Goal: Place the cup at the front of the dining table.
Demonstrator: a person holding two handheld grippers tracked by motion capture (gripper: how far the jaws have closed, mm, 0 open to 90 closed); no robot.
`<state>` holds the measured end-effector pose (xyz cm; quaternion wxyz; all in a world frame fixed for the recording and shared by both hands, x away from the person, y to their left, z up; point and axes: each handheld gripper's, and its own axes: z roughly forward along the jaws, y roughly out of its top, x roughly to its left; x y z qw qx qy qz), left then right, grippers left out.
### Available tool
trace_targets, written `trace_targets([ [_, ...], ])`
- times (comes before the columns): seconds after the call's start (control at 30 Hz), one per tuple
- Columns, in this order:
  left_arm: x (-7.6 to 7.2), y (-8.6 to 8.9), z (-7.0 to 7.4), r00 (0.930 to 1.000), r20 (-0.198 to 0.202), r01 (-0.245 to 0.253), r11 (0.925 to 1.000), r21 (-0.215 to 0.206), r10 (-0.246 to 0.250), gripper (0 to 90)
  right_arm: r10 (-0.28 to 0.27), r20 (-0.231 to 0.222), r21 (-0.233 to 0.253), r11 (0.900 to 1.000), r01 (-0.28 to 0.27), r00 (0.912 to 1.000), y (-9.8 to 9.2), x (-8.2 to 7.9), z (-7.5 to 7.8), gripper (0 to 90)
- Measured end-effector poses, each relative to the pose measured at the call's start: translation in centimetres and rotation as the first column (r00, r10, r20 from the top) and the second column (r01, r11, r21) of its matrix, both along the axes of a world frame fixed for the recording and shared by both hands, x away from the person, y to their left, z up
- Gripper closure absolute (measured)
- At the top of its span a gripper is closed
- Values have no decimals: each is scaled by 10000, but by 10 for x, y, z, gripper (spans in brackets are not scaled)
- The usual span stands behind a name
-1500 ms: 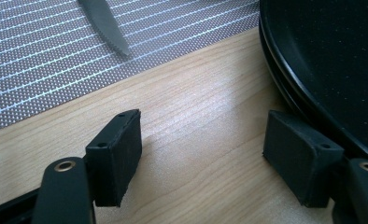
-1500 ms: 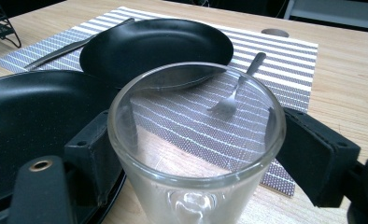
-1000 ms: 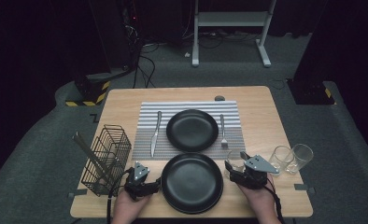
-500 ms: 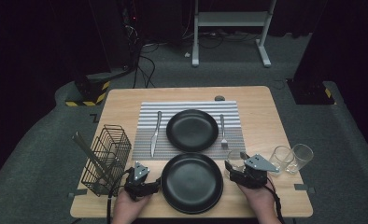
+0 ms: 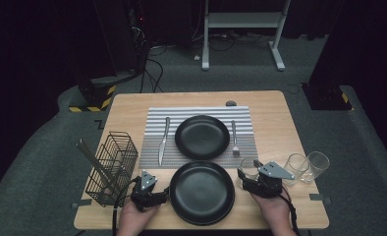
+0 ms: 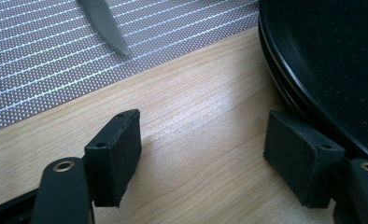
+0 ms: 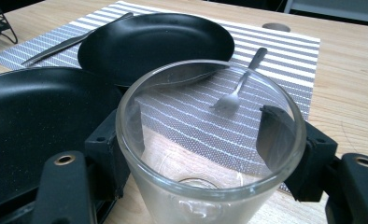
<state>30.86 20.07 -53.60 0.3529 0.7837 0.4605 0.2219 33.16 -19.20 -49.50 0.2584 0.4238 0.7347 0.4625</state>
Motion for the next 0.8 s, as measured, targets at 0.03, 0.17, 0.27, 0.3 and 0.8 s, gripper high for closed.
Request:
trace_targets([
  [0.03,0,0,0,10000,-4,4,10000,-3,-4,278,-12,-36,48,10000,12,10000,0,0,0,290],
  [0.17,0,0,0,10000,13,-2,10000,-1,2,278,-133,65,149,9998,132,9999,-4,0,3,290],
  [0.27,0,0,0,10000,12,-1,10000,-2,1,277,-162,148,250,9996,158,9998,-6,-1,6,290],
  [0.3,0,0,0,10000,8,-3,10000,-3,3,277,-155,177,273,9995,150,9997,-6,-2,7,290],
  [0.8,0,0,0,10000,8,-2,10000,-3,2,277,24,496,549,9985,-51,9988,-1,-4,21,290],
])
